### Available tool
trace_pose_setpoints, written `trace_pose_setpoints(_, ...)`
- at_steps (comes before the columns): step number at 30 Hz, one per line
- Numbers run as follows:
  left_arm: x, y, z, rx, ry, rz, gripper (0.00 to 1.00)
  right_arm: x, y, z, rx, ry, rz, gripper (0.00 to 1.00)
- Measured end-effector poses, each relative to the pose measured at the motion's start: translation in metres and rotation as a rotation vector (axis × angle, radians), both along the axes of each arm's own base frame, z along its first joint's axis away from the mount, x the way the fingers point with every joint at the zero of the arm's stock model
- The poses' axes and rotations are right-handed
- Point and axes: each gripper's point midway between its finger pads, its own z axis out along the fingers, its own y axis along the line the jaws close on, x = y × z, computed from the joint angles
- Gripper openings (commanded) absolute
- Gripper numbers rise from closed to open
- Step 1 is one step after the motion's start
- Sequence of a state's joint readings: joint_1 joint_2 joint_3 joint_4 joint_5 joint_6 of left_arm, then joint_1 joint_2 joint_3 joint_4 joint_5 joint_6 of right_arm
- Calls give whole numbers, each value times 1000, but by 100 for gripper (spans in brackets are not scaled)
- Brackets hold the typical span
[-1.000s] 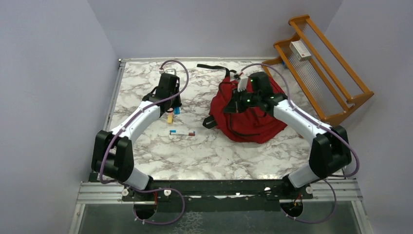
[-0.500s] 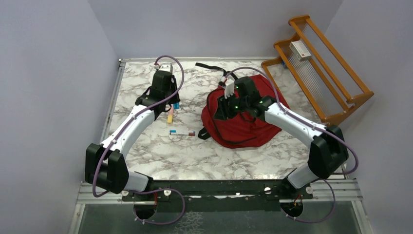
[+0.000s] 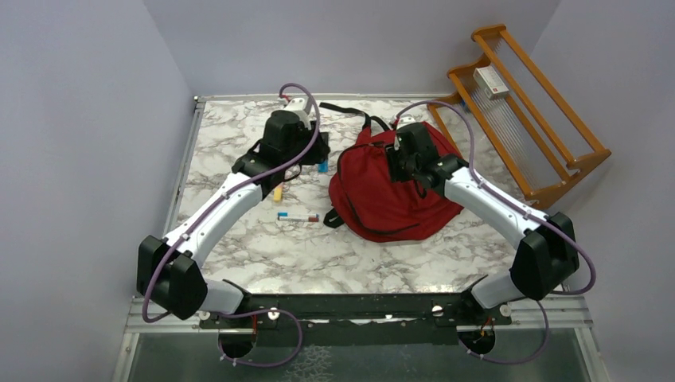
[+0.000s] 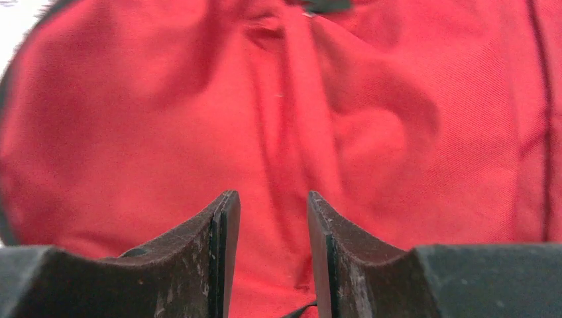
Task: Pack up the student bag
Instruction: Place the student bag at the center of the board, then place the stationery in the student bag.
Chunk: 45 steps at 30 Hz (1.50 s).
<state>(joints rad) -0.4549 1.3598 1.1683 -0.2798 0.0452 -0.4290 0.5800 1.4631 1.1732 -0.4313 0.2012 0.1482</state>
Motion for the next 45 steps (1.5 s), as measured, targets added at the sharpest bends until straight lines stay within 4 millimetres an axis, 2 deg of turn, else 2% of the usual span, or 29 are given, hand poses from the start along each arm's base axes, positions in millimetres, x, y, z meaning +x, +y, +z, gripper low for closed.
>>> trace_pose_setpoints(3,-10,-37,17,-32,-40,-90,0,7,-27,-14,-59,34,-87,42)
trace_pose_setpoints(6,-19,-72,22,-60,-56,-168,0,13,-52,-24,-107,65,-162,39)
trace_pose_setpoints(10,-29,-105,4,-56,-26,-238,0,19,-73,-33,-143,94,-221,39)
trace_pose_setpoints(13,-35,-121,-15,-45,8,-273,0,20,-75,-43,-163,121,-221,41)
trace_pose_setpoints(14,-35,-121,-15,-45,8,-273,0,19,-74,-48,-171,133,-215,42)
trace_pose_setpoints(15,-40,-122,-30,-30,33,-280,0,19,-73,-52,-177,146,-207,44)
trace_pose_setpoints(18,-46,-115,-54,-1,70,-273,0,19,-70,-65,-192,183,-180,48)
trace_pose_setpoints(24,-60,-89,-111,99,161,-226,0,13,-54,-82,-166,252,-69,56)
trace_pose_setpoints(29,-65,-79,-129,135,185,-205,0,8,-33,-81,-106,276,60,62)
trace_pose_setpoints(35,-63,-78,-129,132,180,-200,0,5,-27,-84,-111,284,131,66)
trace_pose_setpoints(38,-62,-79,-131,132,181,-199,0,7,-28,-88,-136,288,137,60)
trace_pose_setpoints(45,-61,-78,-132,133,183,-196,0,16,-44,-90,-268,250,66,30)
